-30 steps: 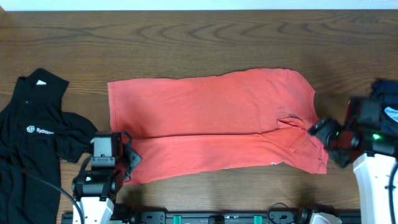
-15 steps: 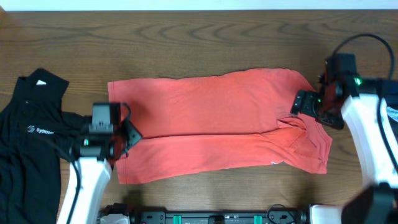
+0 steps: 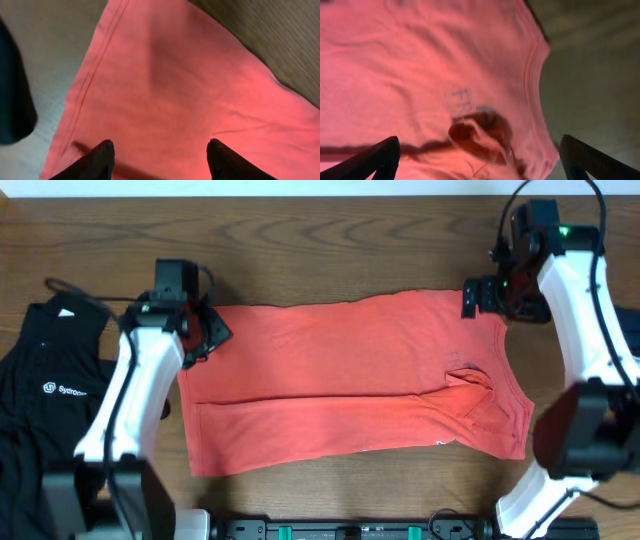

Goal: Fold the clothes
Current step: 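Release and move both grippers to the T-shirt's far corners, then grasp the T-shirt's far corners with both grippers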

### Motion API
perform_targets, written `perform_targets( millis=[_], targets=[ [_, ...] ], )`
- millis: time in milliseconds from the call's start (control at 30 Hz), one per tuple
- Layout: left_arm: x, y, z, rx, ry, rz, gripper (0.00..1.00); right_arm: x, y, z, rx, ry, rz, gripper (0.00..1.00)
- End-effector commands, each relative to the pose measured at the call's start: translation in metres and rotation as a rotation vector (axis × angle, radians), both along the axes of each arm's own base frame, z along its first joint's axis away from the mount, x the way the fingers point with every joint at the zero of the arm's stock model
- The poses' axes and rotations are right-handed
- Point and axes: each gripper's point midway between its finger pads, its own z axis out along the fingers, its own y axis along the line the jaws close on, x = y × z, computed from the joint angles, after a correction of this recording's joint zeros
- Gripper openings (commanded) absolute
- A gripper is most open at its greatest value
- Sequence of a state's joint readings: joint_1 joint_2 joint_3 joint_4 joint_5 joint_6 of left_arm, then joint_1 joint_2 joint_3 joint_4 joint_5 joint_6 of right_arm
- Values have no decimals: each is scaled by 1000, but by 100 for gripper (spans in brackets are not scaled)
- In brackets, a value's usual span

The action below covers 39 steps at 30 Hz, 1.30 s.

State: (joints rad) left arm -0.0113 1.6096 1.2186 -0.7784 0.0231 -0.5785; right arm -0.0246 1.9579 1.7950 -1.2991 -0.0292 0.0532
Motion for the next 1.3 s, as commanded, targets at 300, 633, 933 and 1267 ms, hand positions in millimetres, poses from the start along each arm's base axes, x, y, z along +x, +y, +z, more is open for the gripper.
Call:
perform_targets(
  millis=[300,633,933,1267],
  targets=[
    [48,26,-34,21,53,18,62,70,-1,-27,-26,-41,155,99],
    [63,65,-60,6,90,127,62,100,-15,-58,-76,-90,227,99],
    [64,73,-72,8,105,145,62,111,-17,-105,-29,-65,218,99],
    [67,77,-71,10,88,154,62,107,13,-149,104,-10,248,99]
  ],
)
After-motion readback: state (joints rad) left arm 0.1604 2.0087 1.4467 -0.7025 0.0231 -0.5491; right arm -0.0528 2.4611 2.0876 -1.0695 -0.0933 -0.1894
